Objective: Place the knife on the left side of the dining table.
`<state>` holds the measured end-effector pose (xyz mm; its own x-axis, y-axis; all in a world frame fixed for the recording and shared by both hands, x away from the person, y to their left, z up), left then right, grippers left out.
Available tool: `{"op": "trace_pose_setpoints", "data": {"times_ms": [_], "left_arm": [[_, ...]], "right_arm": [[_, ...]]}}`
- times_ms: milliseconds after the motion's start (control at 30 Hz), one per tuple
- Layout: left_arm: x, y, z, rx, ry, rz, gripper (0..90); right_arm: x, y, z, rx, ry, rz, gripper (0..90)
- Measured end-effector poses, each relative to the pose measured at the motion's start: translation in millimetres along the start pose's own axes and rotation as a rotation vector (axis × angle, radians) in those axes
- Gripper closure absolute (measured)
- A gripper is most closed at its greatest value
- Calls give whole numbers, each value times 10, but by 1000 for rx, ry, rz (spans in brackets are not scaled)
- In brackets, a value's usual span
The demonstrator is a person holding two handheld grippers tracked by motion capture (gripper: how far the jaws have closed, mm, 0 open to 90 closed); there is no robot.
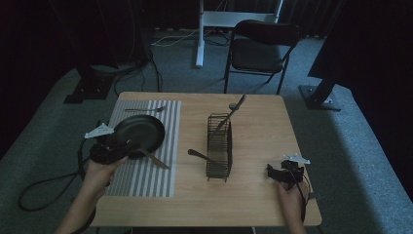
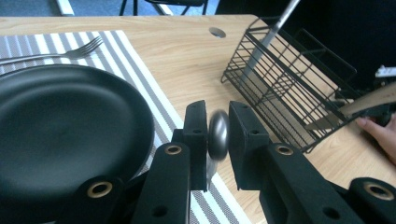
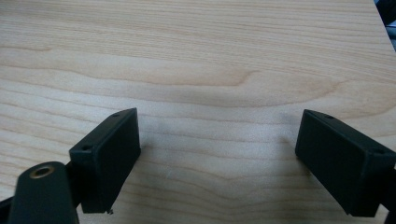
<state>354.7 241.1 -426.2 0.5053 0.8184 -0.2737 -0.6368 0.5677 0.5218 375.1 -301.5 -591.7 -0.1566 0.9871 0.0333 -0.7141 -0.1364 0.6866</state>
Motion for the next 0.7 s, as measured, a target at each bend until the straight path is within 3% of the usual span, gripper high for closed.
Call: {"op": "trace_pose_setpoints", "data": {"times_ms": [267, 433, 700], "left_arm": [[203, 53, -122, -1, 65, 32, 782], [394, 101, -267, 18, 137, 29, 756], [577, 133, -435, 23, 183, 40, 711]], "right_arm": [[0, 0, 0, 0, 0, 0, 130], [0, 0, 0, 0, 0, 0, 130], [1, 0, 0, 0, 0, 0, 131]]}}
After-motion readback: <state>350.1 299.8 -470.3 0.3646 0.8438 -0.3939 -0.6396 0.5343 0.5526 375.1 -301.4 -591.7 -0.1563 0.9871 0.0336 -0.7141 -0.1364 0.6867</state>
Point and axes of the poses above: each handheld gripper's, and its own axes: y roughly backward along the jaws, z roughly out of its top, x roughly to its left, the point moved 6 cm from there along -y, roughly forward along the jaws, and after that the axes turned 2 degrees about z, right-handed, at the moved point
